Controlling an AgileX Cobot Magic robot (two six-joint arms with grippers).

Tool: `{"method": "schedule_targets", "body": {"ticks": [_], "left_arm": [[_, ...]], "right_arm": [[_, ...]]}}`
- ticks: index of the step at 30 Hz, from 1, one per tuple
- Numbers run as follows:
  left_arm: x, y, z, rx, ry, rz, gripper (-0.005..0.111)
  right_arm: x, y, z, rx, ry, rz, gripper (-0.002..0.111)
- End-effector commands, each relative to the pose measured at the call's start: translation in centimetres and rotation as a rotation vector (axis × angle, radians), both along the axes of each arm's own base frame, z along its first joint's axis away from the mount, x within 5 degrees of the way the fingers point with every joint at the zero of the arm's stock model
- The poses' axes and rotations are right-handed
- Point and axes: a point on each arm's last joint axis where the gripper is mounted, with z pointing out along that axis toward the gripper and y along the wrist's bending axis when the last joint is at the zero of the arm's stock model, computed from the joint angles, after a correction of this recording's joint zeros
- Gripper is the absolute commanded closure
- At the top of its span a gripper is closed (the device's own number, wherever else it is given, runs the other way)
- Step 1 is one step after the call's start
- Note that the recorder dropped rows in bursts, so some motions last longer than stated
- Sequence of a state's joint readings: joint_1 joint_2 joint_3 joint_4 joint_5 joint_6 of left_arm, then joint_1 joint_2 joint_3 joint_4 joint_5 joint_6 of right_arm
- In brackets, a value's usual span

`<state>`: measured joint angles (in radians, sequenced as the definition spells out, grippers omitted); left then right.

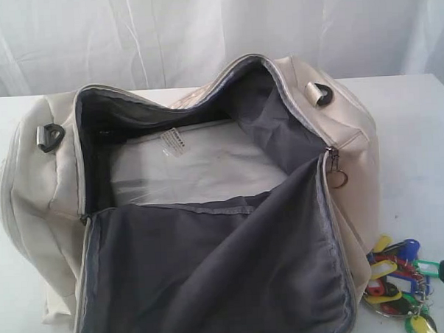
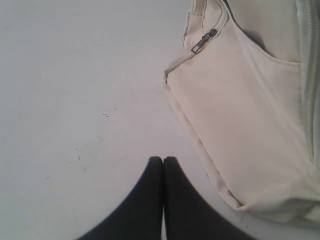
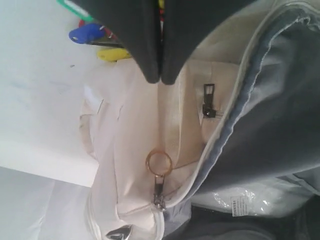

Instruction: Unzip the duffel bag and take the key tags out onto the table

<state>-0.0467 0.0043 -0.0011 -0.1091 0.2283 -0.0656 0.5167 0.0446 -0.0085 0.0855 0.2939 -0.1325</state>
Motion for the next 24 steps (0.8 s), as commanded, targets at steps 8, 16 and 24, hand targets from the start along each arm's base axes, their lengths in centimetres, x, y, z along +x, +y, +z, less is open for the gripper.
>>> {"method": "schedule_targets", "body": {"ticks": [8,16,24], "left_arm": [[0.0,-0.1,0.0,-0.011,-0.006,-0.005,0.107],[0.0,-0.1,0.0,-0.011,-0.006,-0.005,0.107],[0.0,-0.1,0.0,-0.011,-0.006,-0.005,0.107]], "right_arm": [[0.3,-1.4,-0.1,-0.105,-0.081,-0.206,0.108],[0.6,-2.7,-0.1,-0.115,-0.069,-0.44,0.108],[0.5,-2.4,-0.1,-0.077,-0.059,-0.409,0.108]]}}
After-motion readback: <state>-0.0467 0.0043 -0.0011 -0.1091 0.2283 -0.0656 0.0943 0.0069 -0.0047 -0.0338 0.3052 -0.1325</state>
